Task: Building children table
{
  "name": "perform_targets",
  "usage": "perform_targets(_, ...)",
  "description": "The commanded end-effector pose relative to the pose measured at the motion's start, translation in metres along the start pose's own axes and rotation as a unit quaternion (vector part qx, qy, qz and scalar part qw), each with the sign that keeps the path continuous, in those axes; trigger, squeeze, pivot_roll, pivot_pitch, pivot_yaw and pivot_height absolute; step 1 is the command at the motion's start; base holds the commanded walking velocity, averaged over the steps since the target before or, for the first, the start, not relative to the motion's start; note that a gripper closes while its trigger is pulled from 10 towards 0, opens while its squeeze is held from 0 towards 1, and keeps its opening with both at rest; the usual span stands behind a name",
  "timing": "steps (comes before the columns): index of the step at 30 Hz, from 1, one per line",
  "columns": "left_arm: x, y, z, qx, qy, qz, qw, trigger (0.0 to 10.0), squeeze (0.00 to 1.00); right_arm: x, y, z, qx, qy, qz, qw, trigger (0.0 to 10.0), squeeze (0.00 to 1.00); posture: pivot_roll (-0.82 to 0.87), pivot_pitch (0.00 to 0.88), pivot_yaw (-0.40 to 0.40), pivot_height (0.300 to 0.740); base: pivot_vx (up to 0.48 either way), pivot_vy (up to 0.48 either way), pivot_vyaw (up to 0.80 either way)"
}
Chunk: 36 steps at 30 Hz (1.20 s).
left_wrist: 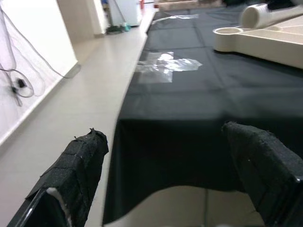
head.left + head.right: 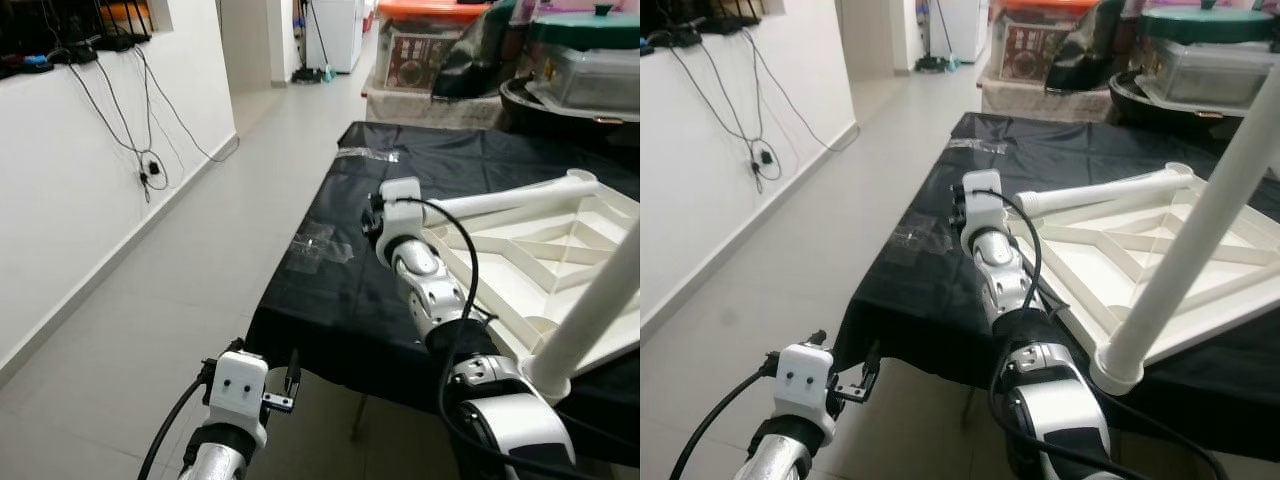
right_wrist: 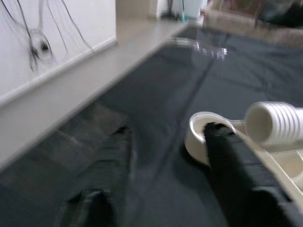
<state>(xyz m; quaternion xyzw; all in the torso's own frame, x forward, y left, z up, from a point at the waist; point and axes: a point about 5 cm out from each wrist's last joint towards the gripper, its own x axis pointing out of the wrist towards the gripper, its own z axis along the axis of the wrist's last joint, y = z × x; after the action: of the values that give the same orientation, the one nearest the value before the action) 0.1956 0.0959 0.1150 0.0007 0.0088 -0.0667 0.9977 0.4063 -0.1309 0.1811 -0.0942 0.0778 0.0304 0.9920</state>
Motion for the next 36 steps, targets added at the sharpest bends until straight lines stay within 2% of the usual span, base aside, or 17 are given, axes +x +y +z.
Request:
perform_targets(1,-0.003,-0.005,0.0,-0.009,0.007,0.001,1.0,10.0,0.0,0.002,-0.005,0.005,-0.006,0.005,-0.003,1.0,10.0,1.0,0.01,0.074,-0.026,0.74,0.0,0.0,0.0)
perform_targets(3,-0.008,-0.01,0.003,-0.013,0.009,-0.003,1.0,10.0,0.0,0.005,-0.024,0.013,-0.042,0.018,-0.013,0.999,10.0,1.0,0.01,0.091,-0.027,0.74,0.0,0.0,0.0)
perform_targets(4,-0.01,-0.015,0.004,-0.018,0.012,-0.008,1.0,10.0,0.0,0.005,-0.039,0.015,-0.067,0.032,-0.021,0.997,10.0,0.84,0.01,0.105,-0.029,0.74,0.0,0.0,0.0)
perform_targets(6,-0.01,-0.015,0.004,-0.018,0.012,-0.008,1.0,10.0,0.0,0.005,-0.039,0.015,-0.067,0.032,-0.021,0.997,10.0,0.84,0.01,0.105,-0.029,0.74,0.0,0.0,0.0)
perform_targets(7,-0.012,-0.017,0.005,-0.02,0.012,-0.009,1.0,10.0,0.0,0.005,-0.043,0.016,-0.082,0.037,-0.02,0.996,10.0,0.0,0.01,0.113,-0.027,0.74,0.0,0.0,0.0)
perform_targets(9,-0.013,-0.018,0.005,-0.022,0.013,-0.01,1.0,10.0,0.0,0.005,-0.048,0.017,-0.089,0.04,-0.025,0.995,10.0,0.0,0.01,0.114,-0.028,0.74,0.0,0.0,0.0)
perform_targets(12,-0.016,-0.02,0.007,-0.027,0.015,-0.013,0.999,10.0,0.0,0.004,-0.057,0.009,-0.132,0.084,0.007,0.988,10.0,0.0,0.01,0.131,-0.031,0.74,0.0,0.0,0.0)
perform_targets(16,-0.019,-0.022,0.009,-0.03,0.017,-0.015,0.999,10.0,0.0,0.001,-0.064,-0.003,-0.126,0.133,0.028,0.983,10.0,0.0,0.01,0.138,-0.027,0.74,0.0,0.0,0.0)
perform_targets(19,-0.02,-0.022,0.01,-0.03,0.018,-0.015,0.999,10.0,0.0,-0.001,-0.068,-0.008,-0.121,0.148,0.03,0.981,10.0,0.0,0.0,0.143,-0.028,0.74,0.0,0.0,0.0)
perform_targets(26,-0.02,-0.023,0.013,-0.03,0.018,-0.015,0.999,10.0,0.0,-0.004,-0.076,-0.015,-0.118,0.176,0.039,0.976,10.0,0.0,-0.02,0.162,-0.035,0.74,0.0,0.0,0.0)
perform_targets(36,-0.019,-0.022,0.014,-0.033,0.017,-0.011,0.999,10.0,0.0,-0.006,-0.075,-0.018,-0.117,0.198,0.068,0.971,10.0,0.0,-0.05,0.159,-0.025,0.74,0.0,0.0,0.0)
